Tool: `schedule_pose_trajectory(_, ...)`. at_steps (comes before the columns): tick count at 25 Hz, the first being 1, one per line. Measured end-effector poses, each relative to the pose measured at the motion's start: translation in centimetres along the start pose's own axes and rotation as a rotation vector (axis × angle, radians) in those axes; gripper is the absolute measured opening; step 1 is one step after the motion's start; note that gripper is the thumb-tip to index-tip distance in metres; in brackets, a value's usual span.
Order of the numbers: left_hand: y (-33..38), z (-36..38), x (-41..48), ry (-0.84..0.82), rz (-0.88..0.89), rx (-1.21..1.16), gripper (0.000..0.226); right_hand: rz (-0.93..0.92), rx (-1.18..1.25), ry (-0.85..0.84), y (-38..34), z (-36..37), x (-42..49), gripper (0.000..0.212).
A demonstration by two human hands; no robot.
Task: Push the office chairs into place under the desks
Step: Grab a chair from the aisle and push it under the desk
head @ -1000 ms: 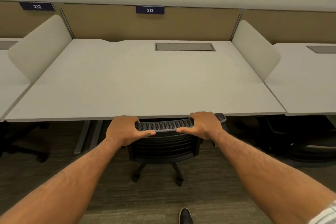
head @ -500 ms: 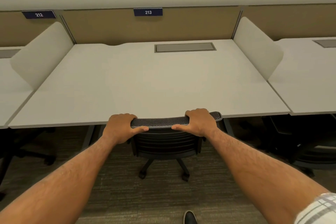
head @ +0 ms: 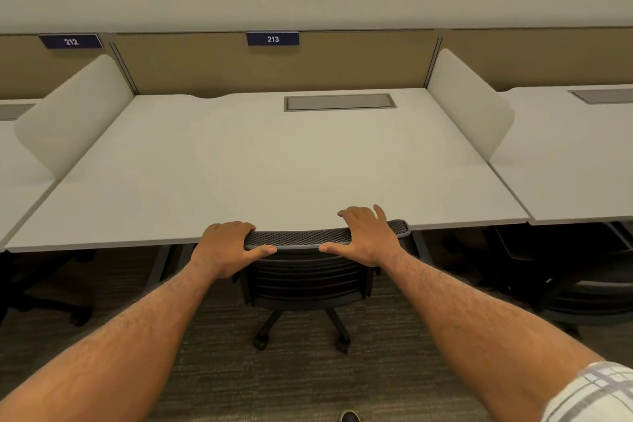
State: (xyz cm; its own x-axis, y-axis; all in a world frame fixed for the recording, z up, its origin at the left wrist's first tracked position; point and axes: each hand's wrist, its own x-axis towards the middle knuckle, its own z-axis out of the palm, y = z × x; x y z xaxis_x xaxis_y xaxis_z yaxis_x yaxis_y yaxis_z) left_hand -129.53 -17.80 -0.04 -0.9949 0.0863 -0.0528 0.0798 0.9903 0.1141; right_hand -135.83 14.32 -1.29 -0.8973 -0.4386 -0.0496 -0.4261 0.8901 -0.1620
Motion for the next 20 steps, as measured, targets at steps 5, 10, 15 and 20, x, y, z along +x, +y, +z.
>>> schedule_pose_trajectory(5, 1.8, -1.3, -1.4, 0.156, 0.03, 0.082, 0.108, -0.013, -0.053, 0.084, -0.2, -1.2, -2.1, 0.124)
schedule_pose_trajectory(10, 3.9, -2.5, -2.4, 0.305, 0.196, 0.077, 0.106, 0.103, -0.106, 0.16, -0.2, -3.0, -7.4, 0.126)
schedule_pose_trajectory(15, 9.7, -1.8, -3.7, 0.272, 0.394, 0.106, 0.105, 0.27, -0.127, 0.206, -0.1, -2.8, -16.4, 0.121)
schedule_pose_trajectory(20, 17.1, -0.9, -6.0, 0.243, 0.585, 0.149, 0.103, 0.445, -0.138, 0.204, 2.2, -1.7, -26.3, 0.118)
